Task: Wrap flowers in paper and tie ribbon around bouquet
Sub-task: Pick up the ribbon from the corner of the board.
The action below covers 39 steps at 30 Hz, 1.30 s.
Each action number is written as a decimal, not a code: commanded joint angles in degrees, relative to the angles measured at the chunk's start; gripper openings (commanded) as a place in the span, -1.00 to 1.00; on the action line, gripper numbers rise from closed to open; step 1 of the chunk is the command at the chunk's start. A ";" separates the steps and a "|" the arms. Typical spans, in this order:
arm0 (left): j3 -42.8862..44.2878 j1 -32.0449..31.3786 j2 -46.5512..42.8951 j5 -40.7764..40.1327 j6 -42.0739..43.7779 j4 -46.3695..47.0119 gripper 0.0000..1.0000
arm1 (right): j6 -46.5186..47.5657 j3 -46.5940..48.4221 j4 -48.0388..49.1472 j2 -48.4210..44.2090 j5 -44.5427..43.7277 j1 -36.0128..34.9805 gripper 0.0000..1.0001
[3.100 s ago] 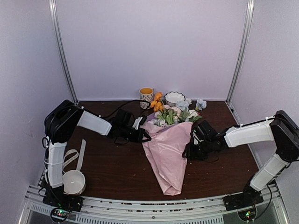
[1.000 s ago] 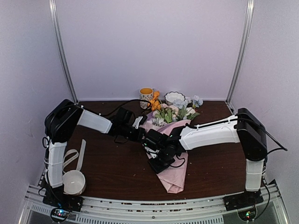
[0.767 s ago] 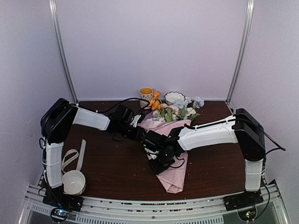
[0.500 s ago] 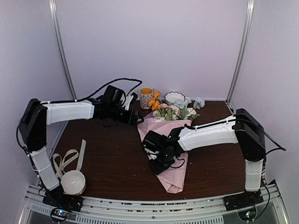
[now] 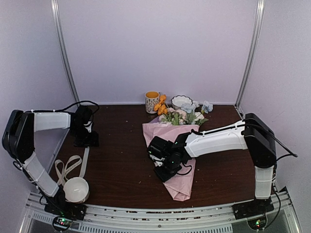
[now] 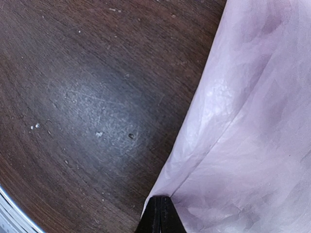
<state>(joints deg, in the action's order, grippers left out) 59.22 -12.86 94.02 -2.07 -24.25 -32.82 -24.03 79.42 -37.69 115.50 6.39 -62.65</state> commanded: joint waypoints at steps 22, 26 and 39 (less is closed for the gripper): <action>-12.82 2.52 -15.09 -10.23 -9.59 -2.18 0.00 | 0.83 -3.37 0.06 4.01 -1.55 -0.25 -0.98; -14.80 3.11 -11.83 -7.11 -9.56 -2.14 0.00 | 0.87 -3.22 -0.18 4.05 -1.34 -0.21 -0.99; -17.03 3.18 -9.80 -11.18 -7.20 -1.02 -1.00 | 1.62 -2.60 -0.97 3.79 -2.40 -0.19 -1.00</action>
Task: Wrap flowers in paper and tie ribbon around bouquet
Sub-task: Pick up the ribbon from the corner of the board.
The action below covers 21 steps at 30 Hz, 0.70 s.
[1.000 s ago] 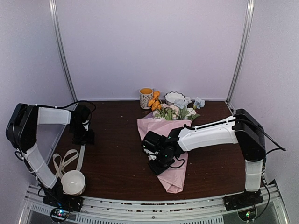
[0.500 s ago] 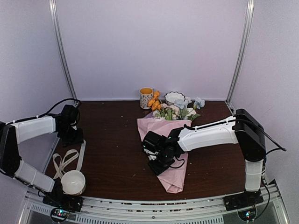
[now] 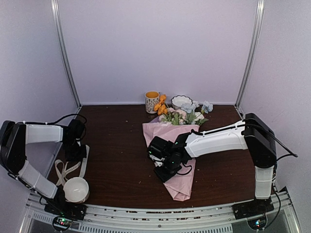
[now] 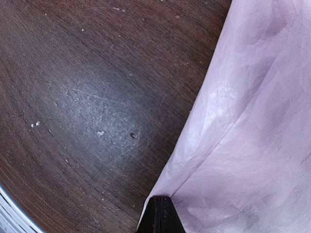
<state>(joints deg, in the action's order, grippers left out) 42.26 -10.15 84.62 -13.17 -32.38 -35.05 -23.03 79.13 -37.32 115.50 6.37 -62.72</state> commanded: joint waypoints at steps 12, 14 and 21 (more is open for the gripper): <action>31.92 -5.44 -18.29 18.83 16.69 3.09 -1.00 | -0.50 -2.99 -1.40 5.48 -1.98 -0.20 -1.00; 39.51 -11.06 -19.47 23.64 21.11 4.13 -1.00 | -0.76 -2.84 -1.29 5.91 -1.81 -0.13 -1.00; 44.12 -21.05 -23.18 35.68 24.99 10.26 -1.00 | -1.31 -2.24 -1.71 6.99 -1.71 -0.13 -1.00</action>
<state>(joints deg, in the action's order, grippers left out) 88.90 -30.09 62.08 14.66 -11.07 -26.15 -23.70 79.37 -37.56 115.81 6.28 -62.76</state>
